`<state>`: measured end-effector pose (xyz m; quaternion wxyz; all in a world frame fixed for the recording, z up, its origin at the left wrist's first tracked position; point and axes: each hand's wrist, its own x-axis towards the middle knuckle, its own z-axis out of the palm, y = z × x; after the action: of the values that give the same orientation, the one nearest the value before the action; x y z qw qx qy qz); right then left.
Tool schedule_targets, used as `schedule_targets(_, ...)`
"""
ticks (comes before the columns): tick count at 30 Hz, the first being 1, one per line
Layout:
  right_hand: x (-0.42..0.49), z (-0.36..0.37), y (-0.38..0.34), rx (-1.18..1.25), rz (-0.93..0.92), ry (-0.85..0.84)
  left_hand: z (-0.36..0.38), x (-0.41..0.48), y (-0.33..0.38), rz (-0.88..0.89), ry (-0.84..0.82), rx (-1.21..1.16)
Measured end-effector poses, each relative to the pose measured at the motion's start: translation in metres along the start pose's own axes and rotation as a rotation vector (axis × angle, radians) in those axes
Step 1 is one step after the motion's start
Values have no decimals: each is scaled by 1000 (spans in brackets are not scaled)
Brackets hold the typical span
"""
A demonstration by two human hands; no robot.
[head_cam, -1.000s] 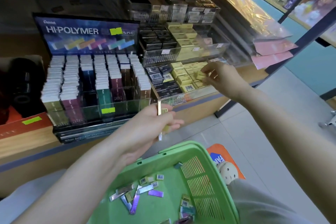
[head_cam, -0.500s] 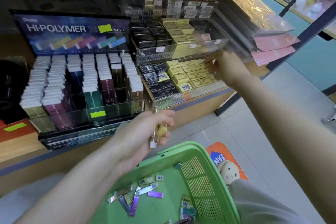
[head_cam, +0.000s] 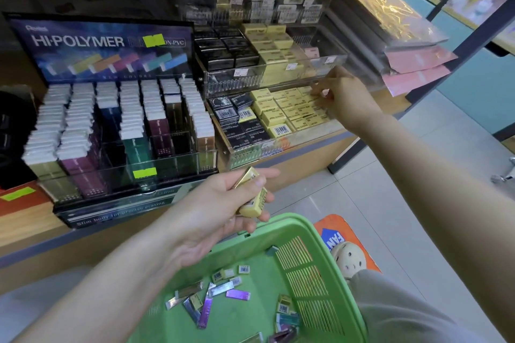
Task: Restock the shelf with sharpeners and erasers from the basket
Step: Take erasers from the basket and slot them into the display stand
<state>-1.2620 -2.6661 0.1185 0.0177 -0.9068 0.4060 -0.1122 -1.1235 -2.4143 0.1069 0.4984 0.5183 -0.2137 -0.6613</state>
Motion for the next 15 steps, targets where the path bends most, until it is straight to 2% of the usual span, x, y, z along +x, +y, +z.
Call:
schedule_targets(5, -3, -1, -4, 18, 57, -28, -4, 4, -5, -46, 62, -145)
schedule_targets(9, -8, -1, -8, -11, 65, -66, -9, 0, -7, -35, 48, -194)
schedule_targets(12, -22, -2, -19, -21, 43, 54, -10, -3, -6, 4, 74, -236)
schedule_targets(15, -52, -7, -51, 156, -18, 224, -9, -4, -5, 37, 133, -270)
